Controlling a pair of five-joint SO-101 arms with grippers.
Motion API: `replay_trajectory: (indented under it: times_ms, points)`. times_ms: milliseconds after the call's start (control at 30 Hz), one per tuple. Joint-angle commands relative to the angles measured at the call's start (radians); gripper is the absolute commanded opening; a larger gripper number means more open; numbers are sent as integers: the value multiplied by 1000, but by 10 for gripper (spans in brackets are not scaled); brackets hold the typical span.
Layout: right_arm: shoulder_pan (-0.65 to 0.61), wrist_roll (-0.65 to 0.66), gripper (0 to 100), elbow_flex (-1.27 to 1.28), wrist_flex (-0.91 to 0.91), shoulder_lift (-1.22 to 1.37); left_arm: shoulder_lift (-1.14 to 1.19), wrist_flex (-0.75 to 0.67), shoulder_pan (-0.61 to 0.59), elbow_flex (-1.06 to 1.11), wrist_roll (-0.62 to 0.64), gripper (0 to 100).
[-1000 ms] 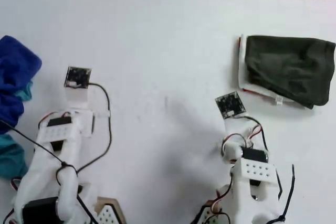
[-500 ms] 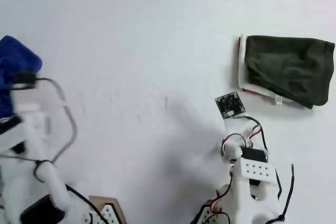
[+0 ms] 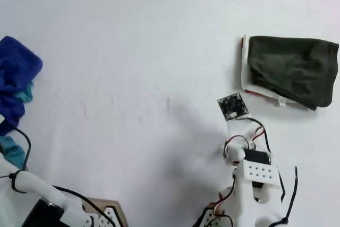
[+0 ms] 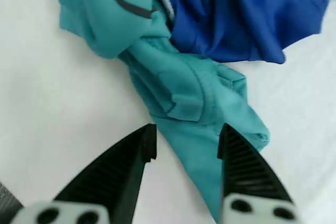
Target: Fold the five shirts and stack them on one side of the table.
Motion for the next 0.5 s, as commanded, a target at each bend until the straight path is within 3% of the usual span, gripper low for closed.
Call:
replay_trajectory:
  times_ms: [0, 133, 267, 367, 467]
  points:
    - [-5, 6, 21, -3, -8, -22, -26, -25, -11, -38, -6, 214]
    - [-5, 6, 21, -3, -7, -22, 38, -132, 20, -18, -6, 214]
    - [-5, 6, 21, -3, -7, -22, 261, -255, 40, -54, -6, 214]
    - [-5, 6, 21, -3, -7, -22, 450, -209, 34, -174, -6, 214]
    - [-5, 6, 21, -3, -7, -22, 595, -74, 21, -326, -6, 214]
